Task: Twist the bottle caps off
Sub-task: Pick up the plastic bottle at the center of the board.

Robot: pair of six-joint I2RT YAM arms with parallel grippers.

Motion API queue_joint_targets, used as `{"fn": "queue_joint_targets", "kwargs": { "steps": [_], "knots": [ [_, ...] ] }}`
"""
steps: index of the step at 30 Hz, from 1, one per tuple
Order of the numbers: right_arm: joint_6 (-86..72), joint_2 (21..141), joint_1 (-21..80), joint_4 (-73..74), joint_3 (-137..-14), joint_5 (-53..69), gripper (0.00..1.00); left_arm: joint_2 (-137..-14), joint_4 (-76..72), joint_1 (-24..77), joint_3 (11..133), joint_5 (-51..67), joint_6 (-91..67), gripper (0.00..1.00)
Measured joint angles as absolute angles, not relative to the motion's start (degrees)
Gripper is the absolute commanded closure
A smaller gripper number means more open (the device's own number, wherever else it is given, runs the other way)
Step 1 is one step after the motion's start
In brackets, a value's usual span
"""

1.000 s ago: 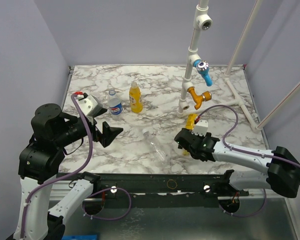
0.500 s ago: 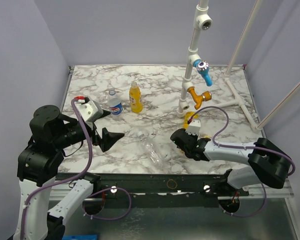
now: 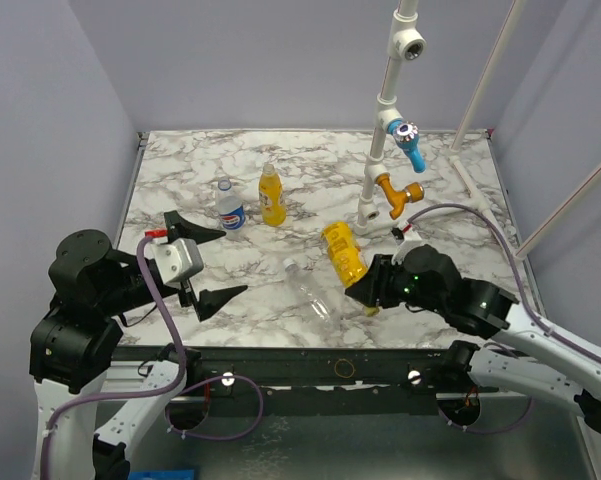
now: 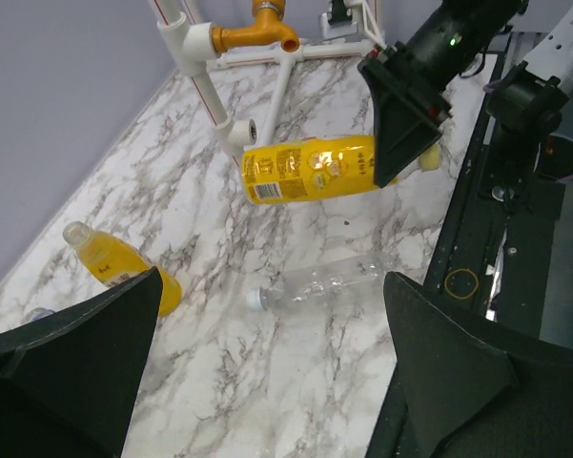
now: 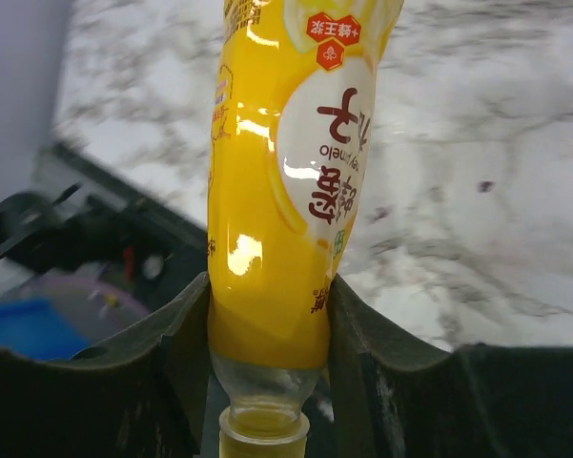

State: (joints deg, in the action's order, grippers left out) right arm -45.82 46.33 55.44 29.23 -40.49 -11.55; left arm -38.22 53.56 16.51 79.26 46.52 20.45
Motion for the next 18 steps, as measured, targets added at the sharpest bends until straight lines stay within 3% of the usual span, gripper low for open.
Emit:
{"fn": "queue_joint_targets", "kwargs": {
  "steps": [8, 18],
  "knots": [
    [-40.7, 45.4, 55.4, 35.4, -54.5, 15.9, 0.73, -34.9, 50.2, 16.3, 75.8, 51.0, 31.2, 0.01],
    [-32.7, 68.7, 55.5, 36.4, -77.3, 24.8, 0.75, -33.6, 56.4, 8.0, 73.1, 60.7, 59.2, 0.01]
  ]
}}
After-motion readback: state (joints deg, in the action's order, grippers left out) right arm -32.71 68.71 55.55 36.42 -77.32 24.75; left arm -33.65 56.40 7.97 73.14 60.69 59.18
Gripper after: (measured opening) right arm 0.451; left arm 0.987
